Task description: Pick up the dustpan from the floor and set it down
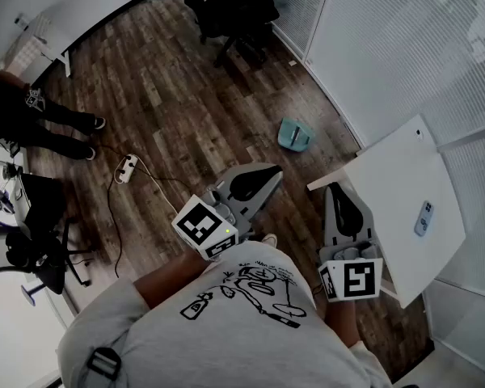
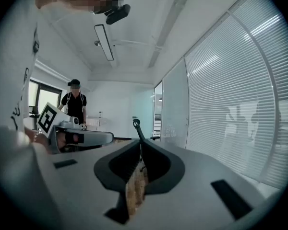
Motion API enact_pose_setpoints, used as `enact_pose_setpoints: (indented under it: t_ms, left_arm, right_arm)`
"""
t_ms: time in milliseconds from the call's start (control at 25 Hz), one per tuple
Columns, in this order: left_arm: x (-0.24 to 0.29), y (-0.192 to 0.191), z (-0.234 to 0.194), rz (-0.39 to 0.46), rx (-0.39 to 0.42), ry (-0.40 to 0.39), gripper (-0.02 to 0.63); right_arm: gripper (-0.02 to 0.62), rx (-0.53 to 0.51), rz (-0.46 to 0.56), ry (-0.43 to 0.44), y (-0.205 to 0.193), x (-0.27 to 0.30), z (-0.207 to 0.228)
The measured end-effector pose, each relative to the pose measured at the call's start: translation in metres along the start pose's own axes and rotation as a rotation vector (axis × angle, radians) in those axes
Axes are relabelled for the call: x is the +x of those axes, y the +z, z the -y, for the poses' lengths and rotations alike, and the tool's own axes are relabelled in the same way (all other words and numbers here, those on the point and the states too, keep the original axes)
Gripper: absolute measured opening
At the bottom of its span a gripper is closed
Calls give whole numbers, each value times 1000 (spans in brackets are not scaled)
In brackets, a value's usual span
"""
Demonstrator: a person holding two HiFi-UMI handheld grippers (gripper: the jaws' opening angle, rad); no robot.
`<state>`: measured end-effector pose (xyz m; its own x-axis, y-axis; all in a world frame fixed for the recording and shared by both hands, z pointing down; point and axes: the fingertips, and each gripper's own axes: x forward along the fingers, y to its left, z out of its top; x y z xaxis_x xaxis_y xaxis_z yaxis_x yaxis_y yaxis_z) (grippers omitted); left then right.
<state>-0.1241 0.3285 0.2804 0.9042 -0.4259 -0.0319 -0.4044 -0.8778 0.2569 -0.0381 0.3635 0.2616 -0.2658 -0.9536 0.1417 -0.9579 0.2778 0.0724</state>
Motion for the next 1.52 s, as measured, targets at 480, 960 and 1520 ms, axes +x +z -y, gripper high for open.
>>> enact_pose_setpoints:
  t_ms: [480,960,1520]
  left_arm:
    - [-15,1,-11,7,-9,-4,2]
    - [-73,0,-41,-1,-32,23,2]
    - [-80,-8,-67,-12,-68,68,2]
  right_arm:
    - [17,9,21,14,3,8,-18]
    - [17,30,22,18,8,25,-75]
    - [17,39,-18,51,1,46,-89]
